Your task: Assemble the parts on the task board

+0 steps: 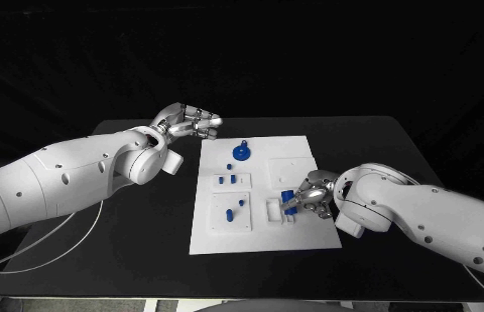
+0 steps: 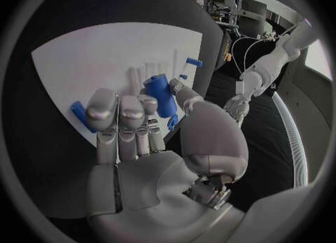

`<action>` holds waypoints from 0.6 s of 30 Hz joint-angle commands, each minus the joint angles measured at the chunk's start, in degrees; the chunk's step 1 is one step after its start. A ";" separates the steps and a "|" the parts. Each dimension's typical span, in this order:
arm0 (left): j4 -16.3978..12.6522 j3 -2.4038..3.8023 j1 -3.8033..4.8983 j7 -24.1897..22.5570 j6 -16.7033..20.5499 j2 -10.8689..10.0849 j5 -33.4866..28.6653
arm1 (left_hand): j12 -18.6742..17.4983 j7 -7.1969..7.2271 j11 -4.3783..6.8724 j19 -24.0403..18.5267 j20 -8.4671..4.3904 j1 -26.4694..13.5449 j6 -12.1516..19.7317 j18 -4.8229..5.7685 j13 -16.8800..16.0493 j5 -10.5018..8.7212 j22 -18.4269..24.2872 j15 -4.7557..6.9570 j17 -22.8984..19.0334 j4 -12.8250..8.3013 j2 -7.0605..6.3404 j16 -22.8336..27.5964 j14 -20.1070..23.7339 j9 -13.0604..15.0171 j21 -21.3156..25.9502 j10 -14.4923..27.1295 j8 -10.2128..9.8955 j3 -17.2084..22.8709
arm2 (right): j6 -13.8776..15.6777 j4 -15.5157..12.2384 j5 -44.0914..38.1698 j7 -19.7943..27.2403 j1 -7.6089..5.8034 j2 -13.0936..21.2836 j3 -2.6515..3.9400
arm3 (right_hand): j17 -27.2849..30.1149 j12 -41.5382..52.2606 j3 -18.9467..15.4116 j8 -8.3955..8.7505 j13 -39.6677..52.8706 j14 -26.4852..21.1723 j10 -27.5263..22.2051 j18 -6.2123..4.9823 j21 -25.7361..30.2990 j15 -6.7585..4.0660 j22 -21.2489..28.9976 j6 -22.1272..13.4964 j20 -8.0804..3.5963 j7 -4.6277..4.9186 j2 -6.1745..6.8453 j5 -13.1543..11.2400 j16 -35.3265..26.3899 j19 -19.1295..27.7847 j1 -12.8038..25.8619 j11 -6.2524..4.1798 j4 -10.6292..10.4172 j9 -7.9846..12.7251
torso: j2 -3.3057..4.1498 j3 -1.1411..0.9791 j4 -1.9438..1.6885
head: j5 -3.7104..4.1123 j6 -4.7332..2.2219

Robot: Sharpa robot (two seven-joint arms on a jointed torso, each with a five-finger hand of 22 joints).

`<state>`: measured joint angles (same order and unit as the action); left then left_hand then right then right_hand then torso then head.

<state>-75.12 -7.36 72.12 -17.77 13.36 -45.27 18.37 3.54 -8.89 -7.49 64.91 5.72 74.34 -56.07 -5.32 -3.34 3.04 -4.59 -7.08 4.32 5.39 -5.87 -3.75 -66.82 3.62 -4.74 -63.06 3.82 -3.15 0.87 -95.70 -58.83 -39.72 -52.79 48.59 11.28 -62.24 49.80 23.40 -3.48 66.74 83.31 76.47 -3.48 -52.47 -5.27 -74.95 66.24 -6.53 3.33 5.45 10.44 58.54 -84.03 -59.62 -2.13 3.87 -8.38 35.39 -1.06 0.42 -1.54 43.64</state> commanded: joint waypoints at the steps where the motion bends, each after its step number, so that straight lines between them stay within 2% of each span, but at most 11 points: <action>1: -0.13 0.02 -0.03 0.03 -0.87 0.13 -0.20 | 0.08 -0.18 -0.47 -0.03 0.55 0.14 0.29 0.18 -0.04 0.10 0.07 -0.03 -0.07 -0.41 0.21 0.21 0.29 0.00 0.22 -0.04 0.22 0.06 | -0.68 -0.21 0.48 -0.92 -0.04 -0.24 0.06 | -0.04 -0.06 -0.33 -0.17 0.00 0.19 0.45 0.36 -0.28 -0.37 -6.74 0.87 -0.19 -0.24 -1.27 -0.03 -0.19 -0.44 -1.57 -0.14 -0.28 -0.09 | 0.02 0.07 0.02 | -0.09 0.14; 6: -0.07 -0.02 -0.03 0.05 -0.99 0.29 -0.19 | 0.08 -0.18 -0.47 -0.09 0.57 0.10 0.28 0.16 -0.04 0.12 0.08 -0.06 -0.07 -0.60 0.31 0.21 0.37 -0.01 0.24 -0.05 0.22 0.04 | -1.96 0.38 -0.82 -1.45 -0.13 -1.15 -0.14 | -0.11 -0.14 -0.98 -0.14 -0.10 0.18 0.42 0.42 -0.29 -0.38 -6.75 0.97 -0.23 -0.27 -1.32 -0.07 -0.15 -0.43 -1.45 -0.15 -0.57 -0.02 | 0.04 0.15 0.02 | -0.08 0.18; 9: -0.07 -0.04 -0.03 0.06 -1.02 0.35 -0.18 | 0.08 -0.18 -0.47 -0.09 0.57 0.10 0.28 0.16 -0.04 0.12 0.08 -0.06 -0.07 -0.60 0.31 0.21 0.37 -0.01 0.24 -0.05 0.22 0.04 | -2.95 0.94 -1.51 -1.69 -0.15 -1.71 -0.37 | -0.01 -0.31 -1.25 -0.15 -0.23 0.15 0.33 0.43 -0.10 -0.37 -6.71 0.96 -0.21 -0.27 -1.32 -0.12 -0.31 -0.38 -1.47 -0.13 -0.70 0.05 | 0.07 0.09 -0.06 | -0.14 0.18; 12: -0.10 -0.06 -0.03 0.09 -1.04 0.35 -0.18 | 0.08 -0.18 -0.47 -0.09 0.57 0.10 0.28 0.16 -0.04 0.12 0.08 -0.06 -0.07 -0.60 0.31 0.21 0.37 -0.01 0.24 -0.05 0.22 0.04 | -4.16 1.56 -2.20 -1.90 -0.16 -2.15 -0.76 | 0.05 -0.49 -1.94 -0.15 -0.39 0.14 0.21 0.44 0.17 -0.35 -6.66 0.90 -0.20 -0.24 -1.58 -0.28 -0.48 -0.32 -1.52 -0.12 -0.65 0.17 | 0.06 0.05 -0.14 | -0.21 0.26; 18: -0.14 -0.09 -0.03 0.18 -1.11 0.31 -0.18 | 0.08 -0.18 -0.48 -0.16 0.62 0.04 0.30 0.15 -0.04 0.13 0.10 -0.09 -0.08 -0.71 0.42 0.22 0.48 -0.01 0.27 -0.02 0.22 0.05 | -5.81 2.34 -3.72 -2.09 -0.17 -2.84 -1.59 | 0.04 -0.63 -3.57 -0.14 -0.60 0.14 0.16 0.48 0.38 -0.32 -6.64 0.97 -0.19 -0.25 -1.64 -0.25 -0.67 -0.32 -1.25 -0.08 -1.15 0.32 | 0.11 0.08 0.02 | -0.42 0.42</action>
<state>-75.10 -7.48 72.12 -17.44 13.03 -45.05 18.39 3.54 -8.89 -7.49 64.69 5.93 74.34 -56.07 -5.32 -3.34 3.04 -4.54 -7.08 4.32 5.05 -5.88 -3.75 -66.82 3.62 -4.74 -63.06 3.82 -3.13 -1.79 -93.57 -60.54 -39.87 -53.34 45.92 10.07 -62.24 49.45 19.97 -3.63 66.19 83.32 76.81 -3.48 -52.48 -5.24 -74.93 66.89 -6.53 3.26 4.55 10.42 58.18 -84.02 -60.66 -2.06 2.65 -8.26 35.47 -0.98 0.38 -1.88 43.99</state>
